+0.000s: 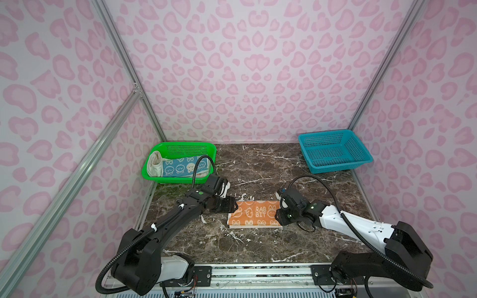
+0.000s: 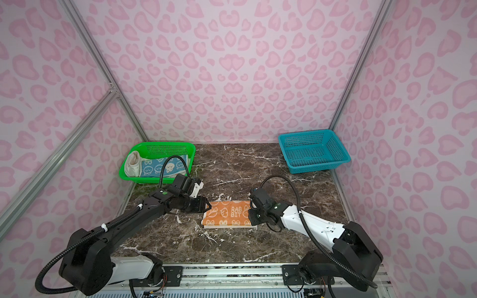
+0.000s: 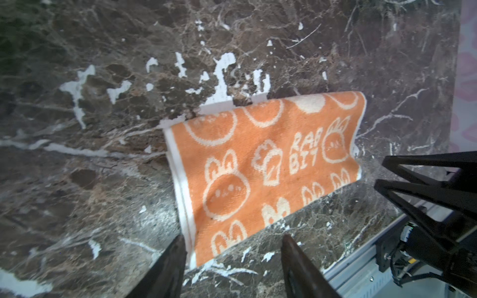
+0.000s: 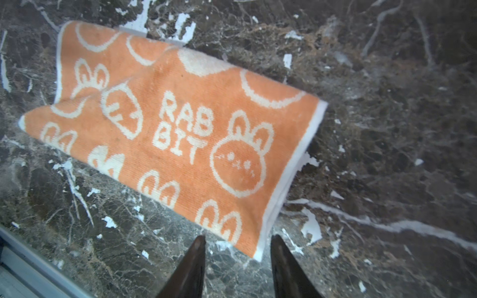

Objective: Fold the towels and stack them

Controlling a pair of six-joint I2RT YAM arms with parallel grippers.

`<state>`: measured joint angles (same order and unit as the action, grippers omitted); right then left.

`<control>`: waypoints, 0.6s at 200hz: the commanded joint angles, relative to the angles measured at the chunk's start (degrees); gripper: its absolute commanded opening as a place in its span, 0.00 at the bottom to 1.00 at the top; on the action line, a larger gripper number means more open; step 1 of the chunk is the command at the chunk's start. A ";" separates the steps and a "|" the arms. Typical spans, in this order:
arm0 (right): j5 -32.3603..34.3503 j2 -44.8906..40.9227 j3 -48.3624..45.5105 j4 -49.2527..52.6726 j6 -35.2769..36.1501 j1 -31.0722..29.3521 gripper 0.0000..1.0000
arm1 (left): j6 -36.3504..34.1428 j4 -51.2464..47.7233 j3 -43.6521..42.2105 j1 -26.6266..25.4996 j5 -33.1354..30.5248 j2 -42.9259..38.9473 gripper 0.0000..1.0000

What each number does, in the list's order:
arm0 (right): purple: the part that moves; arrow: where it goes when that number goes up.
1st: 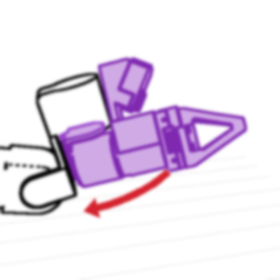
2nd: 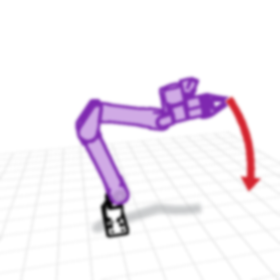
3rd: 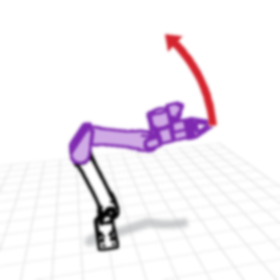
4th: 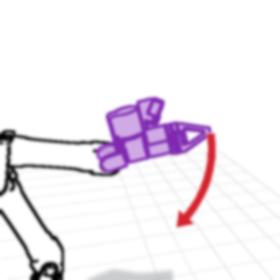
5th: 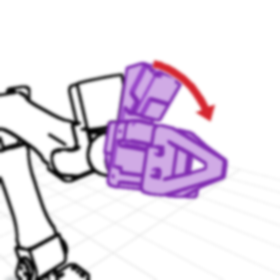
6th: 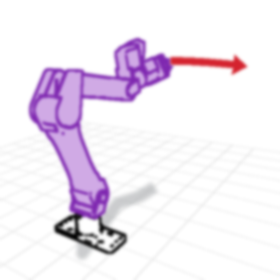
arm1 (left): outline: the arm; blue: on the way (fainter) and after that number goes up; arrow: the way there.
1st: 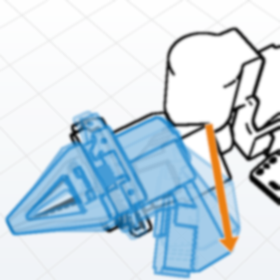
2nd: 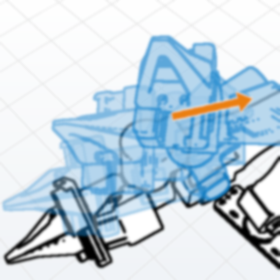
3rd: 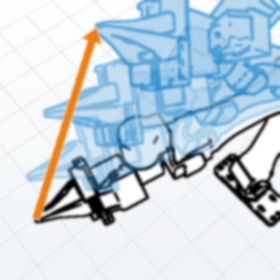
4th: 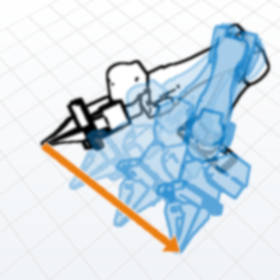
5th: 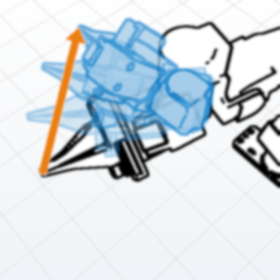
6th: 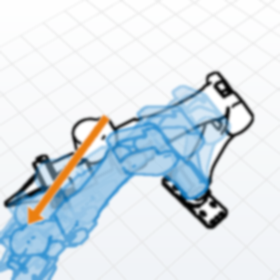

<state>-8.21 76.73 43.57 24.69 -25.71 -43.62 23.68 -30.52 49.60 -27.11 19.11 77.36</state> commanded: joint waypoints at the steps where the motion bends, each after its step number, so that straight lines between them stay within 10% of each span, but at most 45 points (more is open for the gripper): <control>1: -2.40 2.54 0.32 -3.87 -1.52 -0.79 0.43 | 1.85 2.81 0.55 -0.94 3.52 3.21 0.57; 70: 0.57 11.25 0.20 -4.43 -7.67 -1.38 0.41 | 4.35 6.05 -3.90 -1.31 -0.60 11.65 0.30; 120: 2.84 13.62 0.80 -0.59 -7.78 -1.25 0.40 | 4.66 5.70 -5.37 -1.28 -5.49 12.40 0.29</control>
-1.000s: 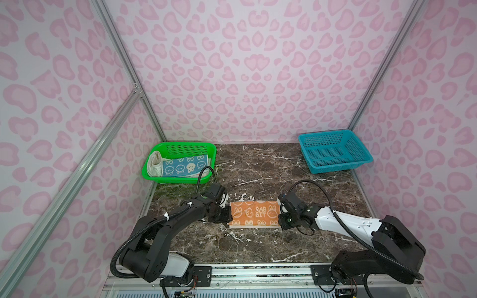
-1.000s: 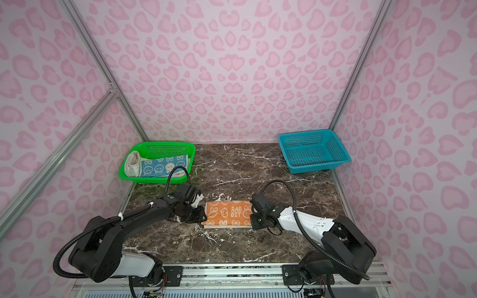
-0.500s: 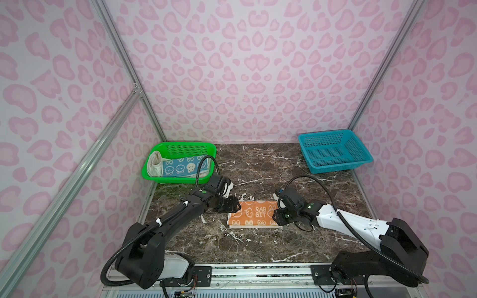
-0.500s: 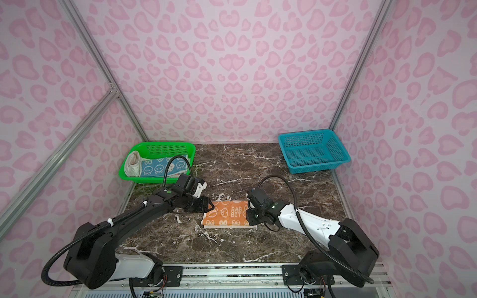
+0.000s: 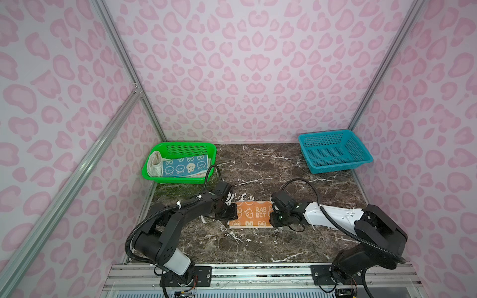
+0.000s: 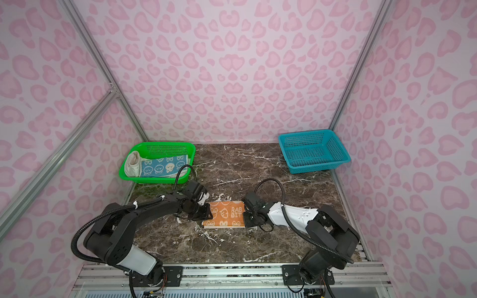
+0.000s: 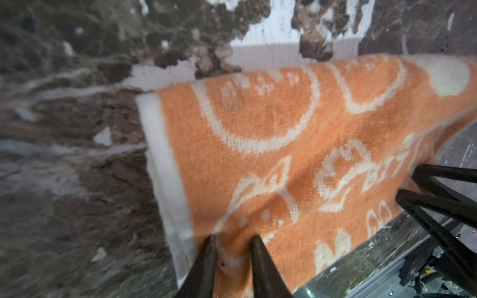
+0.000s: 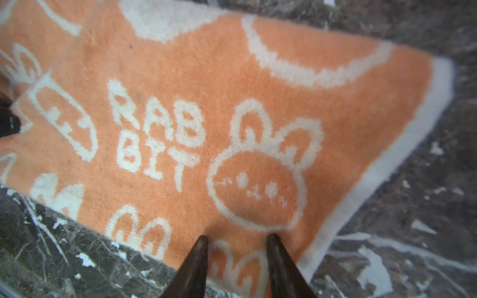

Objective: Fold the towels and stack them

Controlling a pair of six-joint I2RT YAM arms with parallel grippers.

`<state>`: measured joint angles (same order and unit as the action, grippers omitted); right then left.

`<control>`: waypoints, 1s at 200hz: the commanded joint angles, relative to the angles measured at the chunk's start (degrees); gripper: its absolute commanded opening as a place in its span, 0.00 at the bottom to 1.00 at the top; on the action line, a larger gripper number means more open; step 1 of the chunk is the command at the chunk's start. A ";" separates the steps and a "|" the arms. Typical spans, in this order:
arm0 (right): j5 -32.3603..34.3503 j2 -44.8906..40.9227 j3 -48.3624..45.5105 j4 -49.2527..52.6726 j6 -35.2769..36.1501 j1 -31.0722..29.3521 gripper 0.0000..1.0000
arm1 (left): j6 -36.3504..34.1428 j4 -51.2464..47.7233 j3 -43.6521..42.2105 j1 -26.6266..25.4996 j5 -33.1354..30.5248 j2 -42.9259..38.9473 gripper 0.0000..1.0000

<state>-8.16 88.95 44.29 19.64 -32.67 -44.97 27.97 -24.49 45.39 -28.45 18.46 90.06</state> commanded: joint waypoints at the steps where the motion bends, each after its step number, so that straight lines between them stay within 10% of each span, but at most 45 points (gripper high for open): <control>1: 2.76 1.36 0.08 4.58 -0.78 0.13 0.40 | 0.36 -0.27 -1.25 0.01 -4.83 -0.35 0.29; 111: 7.14 -3.36 10.34 8.03 14.17 -1.97 0.68 | -2.67 3.40 2.81 0.18 -13.82 -24.58 0.71; 148: 8.47 2.45 16.64 10.24 21.51 -5.35 0.73 | 0.33 3.45 -2.67 2.94 -16.11 -32.37 1.00; 200: 9.57 11.21 22.57 10.08 27.67 -8.79 0.80 | 2.27 2.37 -9.27 12.46 -11.10 -38.38 0.97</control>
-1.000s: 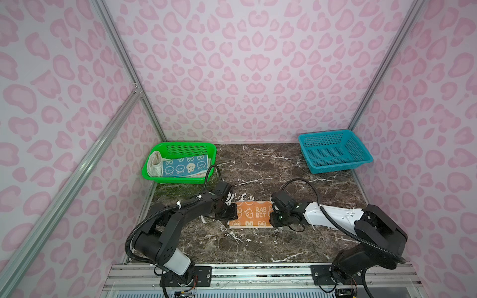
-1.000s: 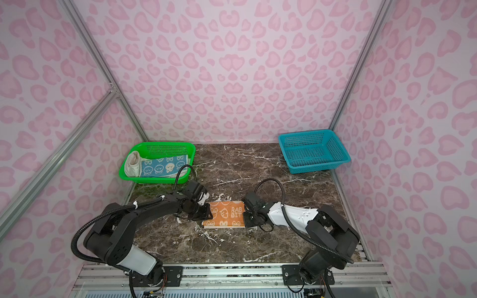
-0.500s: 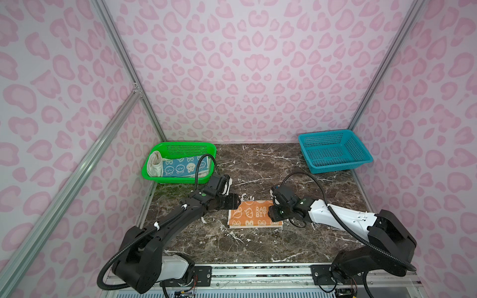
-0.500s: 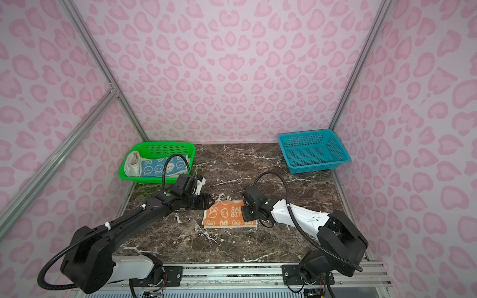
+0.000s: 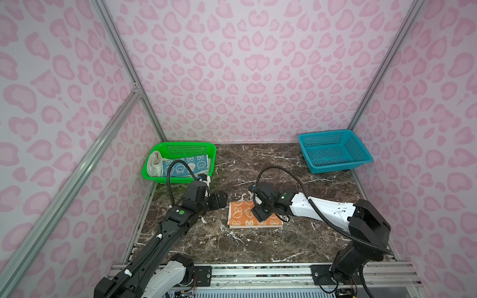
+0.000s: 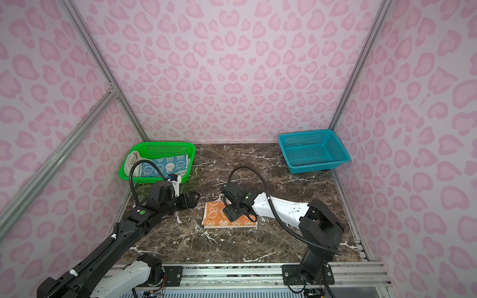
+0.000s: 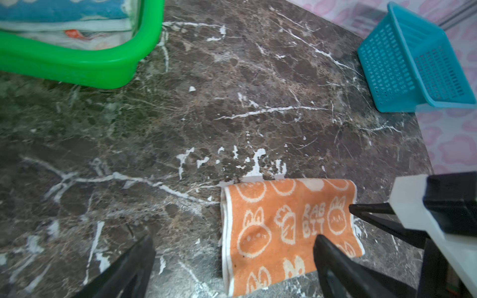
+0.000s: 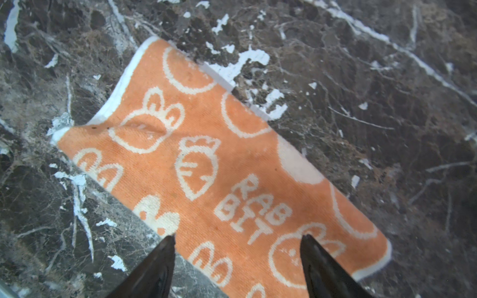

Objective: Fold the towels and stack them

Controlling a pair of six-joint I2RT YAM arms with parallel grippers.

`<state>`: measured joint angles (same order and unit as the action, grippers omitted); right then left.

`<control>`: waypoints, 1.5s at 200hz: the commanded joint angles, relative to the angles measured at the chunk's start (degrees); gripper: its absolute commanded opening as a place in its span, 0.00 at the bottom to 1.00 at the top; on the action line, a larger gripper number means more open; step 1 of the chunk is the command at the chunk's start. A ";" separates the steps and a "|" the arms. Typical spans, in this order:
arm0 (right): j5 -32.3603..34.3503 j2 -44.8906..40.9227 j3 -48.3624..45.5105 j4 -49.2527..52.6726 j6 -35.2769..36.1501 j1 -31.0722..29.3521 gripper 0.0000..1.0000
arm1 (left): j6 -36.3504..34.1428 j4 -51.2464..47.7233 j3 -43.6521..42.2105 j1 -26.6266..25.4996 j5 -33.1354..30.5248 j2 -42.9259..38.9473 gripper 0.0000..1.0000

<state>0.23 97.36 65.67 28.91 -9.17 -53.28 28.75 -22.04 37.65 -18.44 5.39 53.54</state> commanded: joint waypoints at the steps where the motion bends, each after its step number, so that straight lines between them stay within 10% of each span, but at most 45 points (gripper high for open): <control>1: 1.13 2.99 1.34 0.76 4.26 -0.50 0.80 | 1.48 -0.05 -1.53 2.53 1.94 -1.90 0.97; 134: 2.40 16.74 7.80 2.97 11.08 -1.19 0.74 | 1.74 3.19 -1.26 5.85 5.91 6.35 0.97; 249: -2.68 17.81 5.13 -2.32 8.44 0.80 0.15 | 1.48 2.75 1.78 5.91 6.45 11.74 0.98; 300: -7.76 13.95 1.74 -8.27 6.08 2.73 0.11 | 2.95 4.33 1.54 5.90 9.89 13.66 0.98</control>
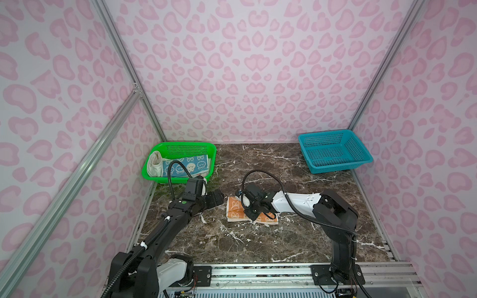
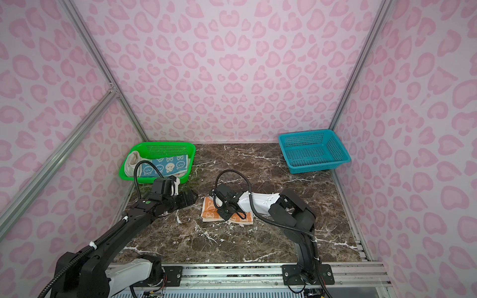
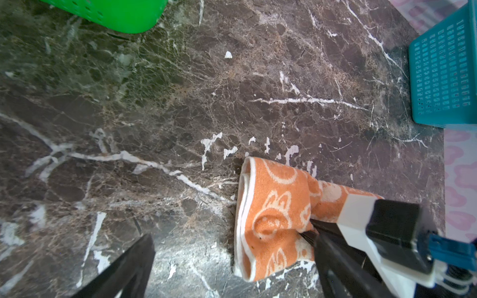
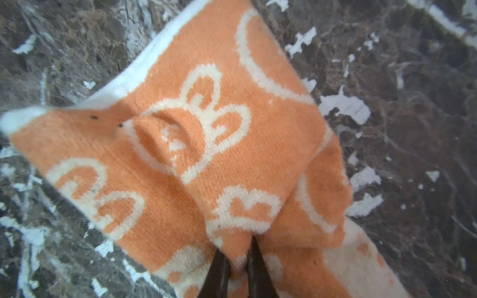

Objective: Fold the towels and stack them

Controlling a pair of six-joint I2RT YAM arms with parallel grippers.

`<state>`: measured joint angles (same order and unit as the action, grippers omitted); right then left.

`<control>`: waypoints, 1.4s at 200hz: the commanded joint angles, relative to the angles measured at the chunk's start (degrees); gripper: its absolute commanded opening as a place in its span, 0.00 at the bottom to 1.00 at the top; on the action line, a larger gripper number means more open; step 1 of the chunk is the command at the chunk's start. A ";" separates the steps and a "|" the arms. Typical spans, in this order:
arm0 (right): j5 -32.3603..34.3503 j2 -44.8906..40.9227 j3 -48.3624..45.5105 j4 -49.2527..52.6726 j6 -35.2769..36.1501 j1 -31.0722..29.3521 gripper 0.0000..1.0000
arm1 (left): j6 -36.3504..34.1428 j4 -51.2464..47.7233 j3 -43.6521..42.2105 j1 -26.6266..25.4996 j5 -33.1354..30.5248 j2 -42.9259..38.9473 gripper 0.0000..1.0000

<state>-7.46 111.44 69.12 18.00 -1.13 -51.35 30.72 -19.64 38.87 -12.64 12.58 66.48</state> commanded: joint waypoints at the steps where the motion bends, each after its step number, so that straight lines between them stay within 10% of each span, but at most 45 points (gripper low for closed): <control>1: -0.12 -0.19 -1.71 2.56 -2.00 0.81 0.11 | 1.00 1.95 0.32 0.09 2.84 0.78 0.98; 100: -4.98 -4.30 -6.50 -5.15 -5.93 2.20 0.08 | 3.12 6.72 -1.90 -0.20 16.13 10.67 1.00; 163: -1.52 -9.26 -7.97 -4.55 -3.13 0.75 0.54 | 2.41 5.59 -1.00 -0.23 13.93 9.58 1.00; 280: 10.14 -2.71 -2.20 4.84 4.29 -6.66 0.69 | 2.59 3.95 -1.78 0.32 10.36 7.00 0.99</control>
<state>-1.45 106.19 65.30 20.25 2.24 -57.56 33.19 -15.18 37.39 -12.47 23.94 74.00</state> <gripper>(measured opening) 0.710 0.984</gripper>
